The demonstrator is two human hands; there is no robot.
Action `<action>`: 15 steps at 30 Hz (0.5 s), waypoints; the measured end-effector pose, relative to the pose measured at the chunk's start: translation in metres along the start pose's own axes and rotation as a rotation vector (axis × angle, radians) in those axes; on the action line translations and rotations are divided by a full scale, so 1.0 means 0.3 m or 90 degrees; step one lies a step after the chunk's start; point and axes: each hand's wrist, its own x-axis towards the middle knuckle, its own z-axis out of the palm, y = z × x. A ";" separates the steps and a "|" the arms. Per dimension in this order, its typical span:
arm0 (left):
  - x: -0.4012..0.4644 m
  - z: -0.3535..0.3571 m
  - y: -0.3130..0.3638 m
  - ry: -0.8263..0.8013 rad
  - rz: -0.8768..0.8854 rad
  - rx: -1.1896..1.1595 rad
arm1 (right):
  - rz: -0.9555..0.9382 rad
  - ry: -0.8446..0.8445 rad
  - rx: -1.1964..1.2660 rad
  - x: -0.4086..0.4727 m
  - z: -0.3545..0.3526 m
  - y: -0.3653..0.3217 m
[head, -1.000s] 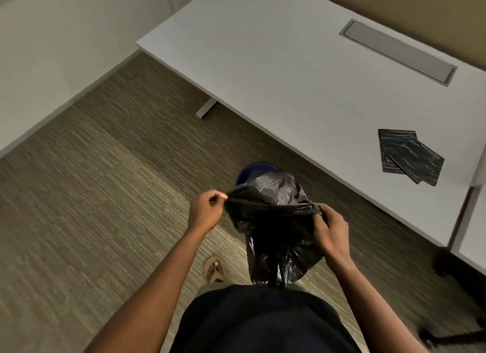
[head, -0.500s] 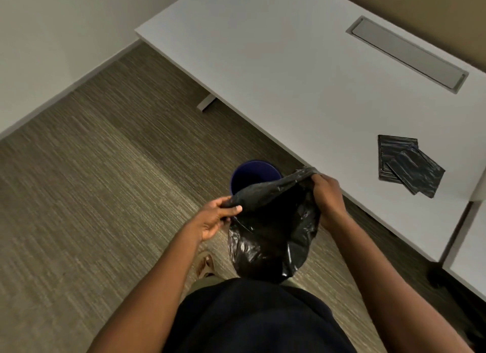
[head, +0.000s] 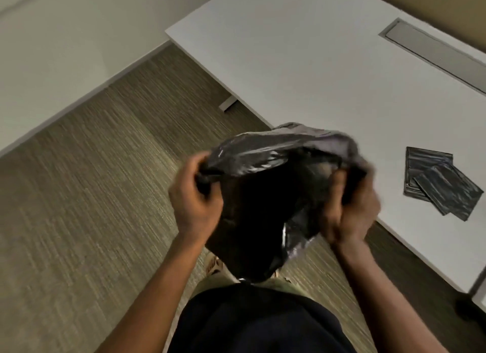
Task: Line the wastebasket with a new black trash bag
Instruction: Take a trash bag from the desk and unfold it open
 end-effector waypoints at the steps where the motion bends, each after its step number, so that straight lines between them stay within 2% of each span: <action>1: -0.062 0.013 -0.039 -0.055 0.013 0.049 | -0.019 -0.075 -0.042 -0.066 0.014 0.036; 3: -0.191 0.036 -0.145 -0.257 -0.054 0.112 | -0.029 -0.349 -0.102 -0.193 0.041 0.147; 5: -0.290 0.044 -0.255 -0.496 -0.144 0.149 | 0.016 -0.653 -0.201 -0.300 0.051 0.288; 6: -0.318 0.042 -0.297 -0.585 -0.179 0.172 | 0.023 -0.759 -0.277 -0.345 0.042 0.342; 7: -0.337 0.038 -0.328 -0.636 -0.209 0.186 | 0.020 -0.813 -0.321 -0.384 0.027 0.385; 9: -0.351 0.038 -0.369 -0.638 -0.250 0.199 | 0.066 -0.802 -0.269 -0.436 -0.009 0.424; 11: -0.343 0.050 -0.381 -0.587 -0.279 0.187 | 0.131 -0.732 -0.176 -0.448 -0.027 0.435; 15: -0.266 0.094 -0.374 -0.391 -0.379 0.119 | 0.226 -0.539 -0.082 -0.376 -0.015 0.443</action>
